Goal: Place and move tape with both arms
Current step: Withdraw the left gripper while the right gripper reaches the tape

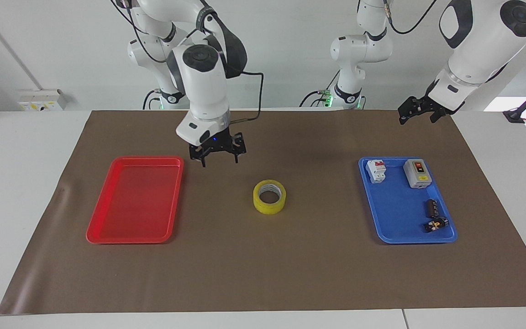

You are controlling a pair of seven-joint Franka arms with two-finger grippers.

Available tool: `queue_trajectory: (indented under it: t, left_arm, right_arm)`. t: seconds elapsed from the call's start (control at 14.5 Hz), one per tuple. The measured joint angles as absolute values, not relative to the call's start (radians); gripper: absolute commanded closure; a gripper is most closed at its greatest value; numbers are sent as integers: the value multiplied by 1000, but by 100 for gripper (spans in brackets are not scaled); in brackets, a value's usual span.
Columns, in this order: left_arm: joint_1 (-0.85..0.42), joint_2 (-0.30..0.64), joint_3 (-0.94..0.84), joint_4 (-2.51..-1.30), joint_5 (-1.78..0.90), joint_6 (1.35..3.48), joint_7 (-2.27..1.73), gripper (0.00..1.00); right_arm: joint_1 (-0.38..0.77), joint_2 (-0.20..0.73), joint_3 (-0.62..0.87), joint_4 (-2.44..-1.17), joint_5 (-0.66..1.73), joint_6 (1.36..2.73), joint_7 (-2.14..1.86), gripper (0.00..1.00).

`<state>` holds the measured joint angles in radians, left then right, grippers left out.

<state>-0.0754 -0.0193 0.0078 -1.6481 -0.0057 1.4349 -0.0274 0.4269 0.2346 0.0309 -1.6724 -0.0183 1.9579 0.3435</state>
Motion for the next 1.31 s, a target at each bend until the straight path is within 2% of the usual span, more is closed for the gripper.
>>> queue_trajectory:
  t: [0.35,0.55,0.83,1.18,1.31]
  left_arm:
    - [-101,5,9,-1634,-13,1433,-22,0]
    - [-101,5,10,-1625,-13,1433,-22,0]
    - [-97,4,5,-1621,-13,1433,-21,0]
    - [-28,-1,-37,-1621,-13,1433,-20,0]
    - [-5,-1,-57,-1621,-13,1433,-19,0]
  right_arm:
    - [535,408,30,-1640,-78,2127,512,0]
    - [547,491,28,-1650,-86,2244,519,0]
    - [540,508,19,-1704,-90,2337,440,0]
    - [538,499,17,-1773,-90,2411,365,0]
    - [535,494,17,-1784,-90,2414,362,9]
